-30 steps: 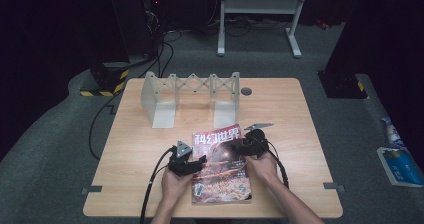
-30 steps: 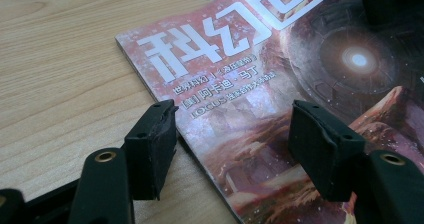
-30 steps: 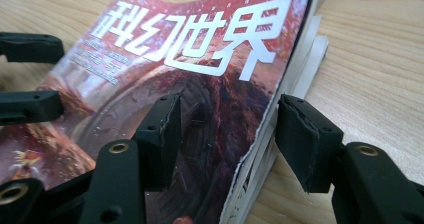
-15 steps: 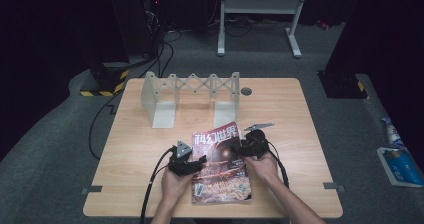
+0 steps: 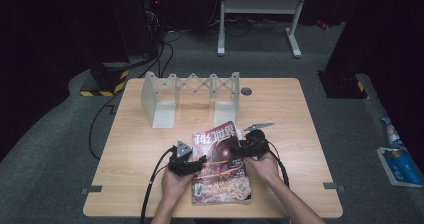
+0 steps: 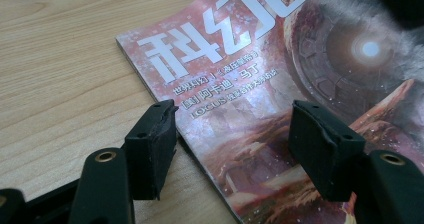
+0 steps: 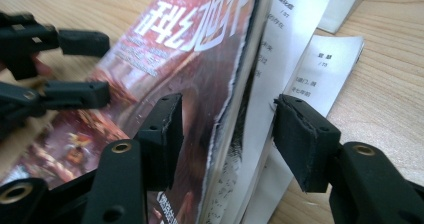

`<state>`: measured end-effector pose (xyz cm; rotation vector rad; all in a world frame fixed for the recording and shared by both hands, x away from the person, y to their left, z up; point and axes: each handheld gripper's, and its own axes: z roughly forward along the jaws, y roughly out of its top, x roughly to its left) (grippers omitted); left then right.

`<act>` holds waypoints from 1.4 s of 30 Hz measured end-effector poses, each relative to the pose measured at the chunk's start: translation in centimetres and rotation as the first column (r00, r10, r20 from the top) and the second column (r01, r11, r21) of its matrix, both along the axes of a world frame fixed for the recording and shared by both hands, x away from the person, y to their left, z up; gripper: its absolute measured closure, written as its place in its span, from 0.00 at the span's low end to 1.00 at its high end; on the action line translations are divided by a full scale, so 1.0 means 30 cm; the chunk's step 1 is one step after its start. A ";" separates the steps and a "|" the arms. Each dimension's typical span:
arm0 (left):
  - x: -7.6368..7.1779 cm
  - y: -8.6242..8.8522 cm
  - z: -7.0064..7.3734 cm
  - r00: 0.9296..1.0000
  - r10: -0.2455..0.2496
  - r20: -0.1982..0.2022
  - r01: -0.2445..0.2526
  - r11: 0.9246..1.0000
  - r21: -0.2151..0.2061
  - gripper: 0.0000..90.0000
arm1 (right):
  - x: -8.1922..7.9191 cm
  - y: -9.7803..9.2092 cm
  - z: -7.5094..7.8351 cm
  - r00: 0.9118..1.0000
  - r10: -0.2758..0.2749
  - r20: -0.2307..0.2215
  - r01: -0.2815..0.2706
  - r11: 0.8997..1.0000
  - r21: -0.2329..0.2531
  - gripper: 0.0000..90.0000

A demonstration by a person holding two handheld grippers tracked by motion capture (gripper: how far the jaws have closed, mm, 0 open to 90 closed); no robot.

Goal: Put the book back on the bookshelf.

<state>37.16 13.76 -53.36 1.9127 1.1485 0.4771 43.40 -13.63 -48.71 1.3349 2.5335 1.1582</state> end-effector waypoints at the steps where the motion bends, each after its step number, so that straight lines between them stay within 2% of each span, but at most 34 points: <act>1: 0.000 0.000 0.000 1.000 0.000 0.000 0.000 1.000 0.000 0.40 | 0.005 -0.001 0.003 1.000 -0.003 -0.009 0.003 1.000 0.013 0.51; 3: 0.000 0.000 0.000 1.000 0.001 0.000 -0.001 1.000 -0.001 0.40 | 0.015 0.005 0.008 1.000 -0.001 -0.008 0.001 1.000 0.022 0.51; 7: 0.000 0.000 0.000 1.000 -0.001 -0.001 0.001 1.000 0.002 0.40 | 0.025 0.034 0.005 1.000 0.004 -0.002 -0.004 1.000 0.005 0.51; 10: -0.001 0.000 0.000 1.000 0.000 -0.001 0.000 1.000 -0.001 0.40 | 0.012 0.042 0.005 1.000 0.018 0.022 -0.017 0.999 -0.037 0.51; 13: 0.000 0.000 0.000 1.000 0.001 0.000 -0.001 1.000 -0.002 0.40 | 0.001 0.036 0.008 1.000 0.030 0.011 -0.029 0.999 -0.042 0.51; 20: 0.001 0.000 0.000 1.000 -0.001 0.000 0.001 1.000 0.000 0.40 | 0.013 0.063 0.005 0.999 0.044 -0.015 -0.044 0.999 0.003 0.53; 22: 0.000 0.001 0.000 1.000 0.000 -0.001 0.000 1.000 -0.001 0.40 | 0.011 0.077 -0.003 0.998 0.057 -0.015 -0.057 0.998 -0.003 0.54; 25: 0.000 0.001 0.000 1.000 0.000 -0.001 0.000 1.000 -0.002 0.40 | 0.007 0.089 -0.004 0.998 0.065 0.000 -0.065 0.998 -0.027 0.58; 29: 0.001 0.002 0.000 1.000 -0.002 -0.003 0.002 1.000 -0.003 0.40 | 0.011 0.068 0.006 0.999 0.051 -0.010 -0.051 0.999 -0.010 0.68; 33: 0.002 0.001 0.000 1.000 -0.008 -0.009 0.008 1.000 -0.006 0.38 | 0.009 0.067 0.009 0.998 0.067 -0.017 -0.067 0.998 -0.007 0.79; 42: 0.005 0.004 0.002 0.999 -0.029 -0.021 0.028 1.000 -0.013 0.32 | 0.004 0.066 0.012 0.994 0.106 -0.004 -0.106 0.994 0.005 0.89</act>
